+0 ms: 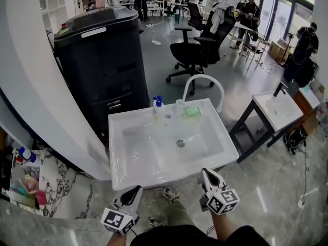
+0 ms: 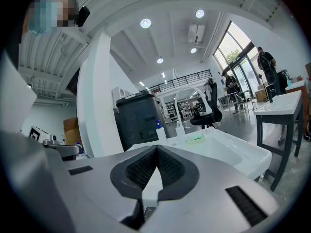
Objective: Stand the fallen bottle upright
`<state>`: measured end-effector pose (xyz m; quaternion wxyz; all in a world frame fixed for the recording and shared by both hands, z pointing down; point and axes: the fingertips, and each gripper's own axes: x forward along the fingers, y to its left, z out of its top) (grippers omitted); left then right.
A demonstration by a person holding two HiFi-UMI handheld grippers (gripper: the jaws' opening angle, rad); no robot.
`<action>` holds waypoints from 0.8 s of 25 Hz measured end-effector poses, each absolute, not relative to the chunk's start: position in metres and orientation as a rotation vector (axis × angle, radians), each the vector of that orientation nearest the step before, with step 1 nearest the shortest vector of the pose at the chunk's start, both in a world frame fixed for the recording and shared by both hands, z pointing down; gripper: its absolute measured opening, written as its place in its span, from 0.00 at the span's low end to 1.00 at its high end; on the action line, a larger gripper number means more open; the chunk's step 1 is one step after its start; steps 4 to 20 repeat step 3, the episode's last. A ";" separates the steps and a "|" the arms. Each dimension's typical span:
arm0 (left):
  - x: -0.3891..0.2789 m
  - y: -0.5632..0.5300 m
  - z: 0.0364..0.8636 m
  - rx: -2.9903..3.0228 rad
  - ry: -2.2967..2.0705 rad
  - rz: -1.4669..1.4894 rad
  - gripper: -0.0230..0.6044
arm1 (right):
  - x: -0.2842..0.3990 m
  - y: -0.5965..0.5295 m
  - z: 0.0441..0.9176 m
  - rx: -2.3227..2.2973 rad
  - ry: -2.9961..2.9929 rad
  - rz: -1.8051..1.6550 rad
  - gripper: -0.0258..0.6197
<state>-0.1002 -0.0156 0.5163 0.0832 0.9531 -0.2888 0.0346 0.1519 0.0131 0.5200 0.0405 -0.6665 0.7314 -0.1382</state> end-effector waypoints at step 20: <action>-0.099 -0.016 0.516 2.846 -0.856 0.101 0.08 | 0.152 0.012 0.519 -2.043 2.246 -0.421 0.05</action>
